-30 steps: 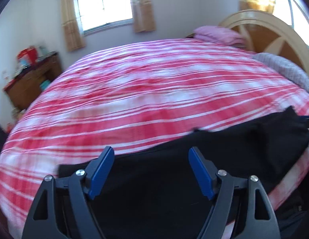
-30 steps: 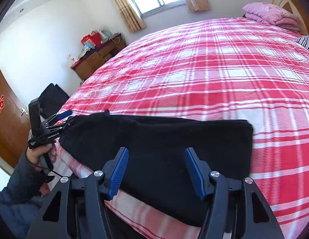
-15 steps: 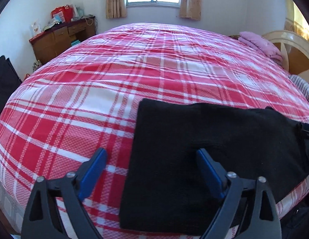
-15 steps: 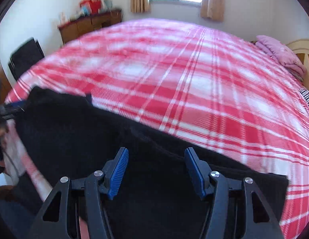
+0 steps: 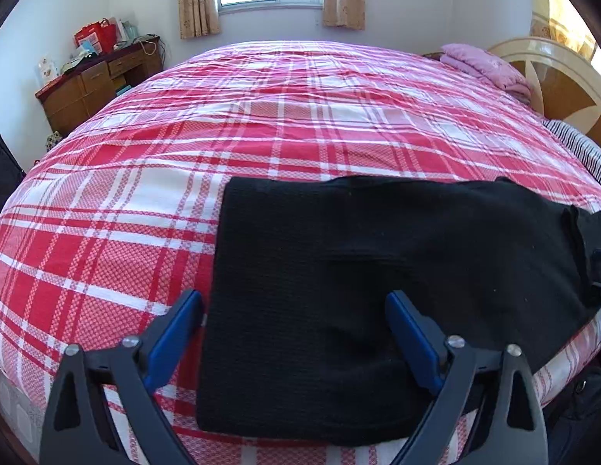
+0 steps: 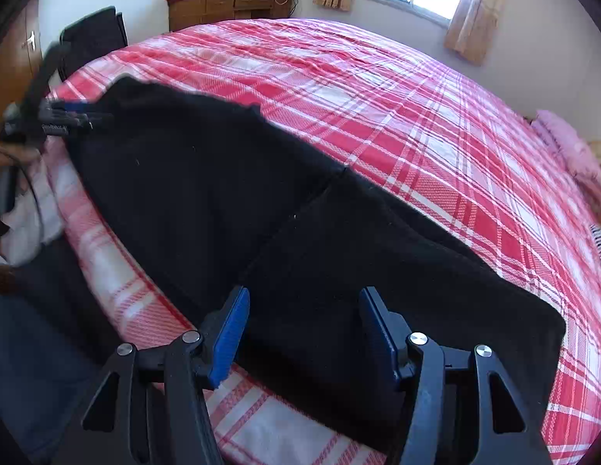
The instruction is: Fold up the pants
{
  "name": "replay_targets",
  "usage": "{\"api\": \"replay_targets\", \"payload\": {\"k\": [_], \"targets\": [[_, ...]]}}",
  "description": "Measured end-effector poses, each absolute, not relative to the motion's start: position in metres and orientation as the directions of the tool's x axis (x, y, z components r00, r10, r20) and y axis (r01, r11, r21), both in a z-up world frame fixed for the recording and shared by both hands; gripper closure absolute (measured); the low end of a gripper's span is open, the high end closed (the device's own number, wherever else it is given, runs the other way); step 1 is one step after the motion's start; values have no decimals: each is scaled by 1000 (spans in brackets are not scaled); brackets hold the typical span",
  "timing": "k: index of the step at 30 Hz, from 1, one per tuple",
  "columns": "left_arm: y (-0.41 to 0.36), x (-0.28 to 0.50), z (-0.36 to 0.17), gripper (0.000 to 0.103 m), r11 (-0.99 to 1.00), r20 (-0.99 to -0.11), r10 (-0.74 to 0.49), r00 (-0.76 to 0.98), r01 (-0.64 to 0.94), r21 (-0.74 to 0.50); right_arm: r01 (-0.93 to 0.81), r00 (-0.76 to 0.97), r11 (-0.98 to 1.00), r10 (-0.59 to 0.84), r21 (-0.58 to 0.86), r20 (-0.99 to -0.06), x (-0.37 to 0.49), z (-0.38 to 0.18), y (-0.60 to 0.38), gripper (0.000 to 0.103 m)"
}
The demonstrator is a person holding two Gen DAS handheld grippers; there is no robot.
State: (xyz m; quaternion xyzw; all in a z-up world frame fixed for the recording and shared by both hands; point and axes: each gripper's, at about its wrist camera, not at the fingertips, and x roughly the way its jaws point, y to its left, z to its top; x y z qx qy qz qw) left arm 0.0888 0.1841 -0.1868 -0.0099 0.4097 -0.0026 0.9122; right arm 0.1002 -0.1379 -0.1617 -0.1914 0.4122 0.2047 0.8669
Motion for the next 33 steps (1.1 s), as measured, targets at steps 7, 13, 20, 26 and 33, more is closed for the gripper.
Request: {"api": "replay_targets", "payload": {"k": [7,13,20,26,33], "targets": [[202,91,-182,34,993,-744,-68,665,-25,-113,-459,630,884,249,-94,-736,100,-138,-158,42],[199,92,-184,46,997,-748,-57,661,-5,-80,-426,635,901,230,-86,-737,107,-145,-162,42],[212,90,-172,83,971,-740,-182,648,0,-239,-401,668,914,248,-59,-701,105,-136,-170,42],[211,87,-154,83,952,-706,-232,669,8,-305,-368,670,929,239,-36,-703,111,-135,-180,42],[206,81,-128,84,925,-651,-302,697,48,-378,-352,669,935,222,-40,-710,112,-137,-182,42]]}}
